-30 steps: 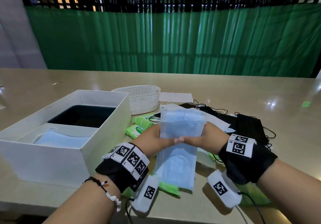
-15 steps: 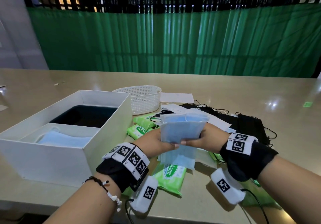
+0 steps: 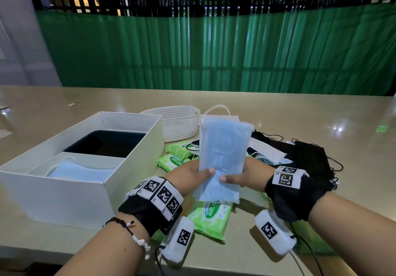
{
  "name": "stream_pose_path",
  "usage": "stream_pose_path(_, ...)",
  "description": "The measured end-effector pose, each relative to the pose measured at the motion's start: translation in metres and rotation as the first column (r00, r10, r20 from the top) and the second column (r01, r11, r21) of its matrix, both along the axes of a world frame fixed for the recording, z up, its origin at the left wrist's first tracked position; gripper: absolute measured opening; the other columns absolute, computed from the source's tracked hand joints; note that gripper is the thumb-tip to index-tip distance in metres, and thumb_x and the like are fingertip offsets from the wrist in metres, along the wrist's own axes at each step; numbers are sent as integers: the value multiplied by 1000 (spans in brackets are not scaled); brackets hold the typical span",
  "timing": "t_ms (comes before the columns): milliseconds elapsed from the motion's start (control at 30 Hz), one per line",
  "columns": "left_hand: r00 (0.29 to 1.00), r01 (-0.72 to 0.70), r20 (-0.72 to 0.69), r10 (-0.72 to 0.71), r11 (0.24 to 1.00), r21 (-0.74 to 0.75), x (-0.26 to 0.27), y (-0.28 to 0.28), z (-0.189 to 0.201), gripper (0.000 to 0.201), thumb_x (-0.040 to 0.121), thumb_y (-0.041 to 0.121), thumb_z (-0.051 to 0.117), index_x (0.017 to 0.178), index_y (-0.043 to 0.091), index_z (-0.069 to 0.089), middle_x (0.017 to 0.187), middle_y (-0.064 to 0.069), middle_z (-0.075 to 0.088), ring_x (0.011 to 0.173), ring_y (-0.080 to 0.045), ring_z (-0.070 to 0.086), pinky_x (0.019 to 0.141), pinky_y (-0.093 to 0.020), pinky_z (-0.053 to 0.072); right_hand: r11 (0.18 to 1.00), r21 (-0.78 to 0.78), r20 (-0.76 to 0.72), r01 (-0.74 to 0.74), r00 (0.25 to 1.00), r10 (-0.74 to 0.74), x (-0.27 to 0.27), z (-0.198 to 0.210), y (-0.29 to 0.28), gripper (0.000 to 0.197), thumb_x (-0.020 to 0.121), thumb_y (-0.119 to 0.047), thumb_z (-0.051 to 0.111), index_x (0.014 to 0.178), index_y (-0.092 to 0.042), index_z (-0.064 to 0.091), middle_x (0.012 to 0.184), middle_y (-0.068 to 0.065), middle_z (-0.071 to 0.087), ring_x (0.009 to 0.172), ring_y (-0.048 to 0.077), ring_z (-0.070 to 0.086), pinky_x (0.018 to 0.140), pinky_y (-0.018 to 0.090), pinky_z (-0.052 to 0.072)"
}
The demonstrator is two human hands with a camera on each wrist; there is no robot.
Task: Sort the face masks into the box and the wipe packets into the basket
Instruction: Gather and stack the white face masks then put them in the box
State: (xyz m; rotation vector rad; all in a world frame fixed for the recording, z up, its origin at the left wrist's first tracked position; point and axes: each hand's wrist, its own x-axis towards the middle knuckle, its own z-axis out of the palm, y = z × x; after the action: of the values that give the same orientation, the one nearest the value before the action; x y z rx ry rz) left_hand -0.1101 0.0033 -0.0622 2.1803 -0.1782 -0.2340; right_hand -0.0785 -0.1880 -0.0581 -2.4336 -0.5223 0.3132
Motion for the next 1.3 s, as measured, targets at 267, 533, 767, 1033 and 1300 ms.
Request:
stream_pose_path(267, 960, -219, 26, 277, 812, -541, 8, 16, 32, 40, 72, 50, 60, 107, 30, 60, 116, -3, 67, 104, -26, 65, 97, -48, 48, 848, 528, -95, 49, 996, 1, -7, 25, 23, 16, 97, -25, 45, 103, -11, 50, 75, 4, 60, 60, 11, 63, 56, 20, 51)
stream_pose_path(533, 932, -138, 174, 320, 752, -644, -7, 40, 86, 24, 97, 18, 47, 120, 24, 44, 100, 1, 64, 68, -12, 68, 55, -27, 55, 616, 784, -92, 75, 996, -3, 4, 54, 49, 9, 96, -11, 47, 99, -15, 55, 74, 1, 61, 54, 12, 56, 56, 27, 48)
stream_pose_path(767, 807, -271, 239, 541, 697, -664, -36, 109, 135, 30, 93, 21, 54, 117, 28, 38, 88, 0, 64, 54, -14, 68, 39, -13, 40, 564, 823, -189, 60, 967, 172, 4, 72, 76, 12, 91, -4, 52, 89, -14, 58, 89, 17, 46, 51, 13, 46, 43, 17, 44)
stream_pose_path(1033, 710, -509, 127, 692, 630, -587, -61, 187, 111, 28, 92, 2, 51, 105, 26, 48, 80, 2, 51, 33, 2, 48, 35, -8, 39, 661, 746, -180, -81, 931, 318, -7, 78, 150, 25, 79, -16, 61, 104, -14, 59, 88, 17, 51, 54, 16, 45, 51, 24, 42)
stream_pose_path(1300, 569, -637, 94, 817, 511, -578, -67, 238, 85, 32, 93, -8, 37, 110, 20, 42, 114, -7, 44, 66, -12, 52, 39, -10, 45, 936, 173, 272, -307, 928, 254, -23, 67, 180, 59, 92, -33, 54, 143, -20, 27, 136, 0, 45, 125, 13, 43, 94, 15, 29)
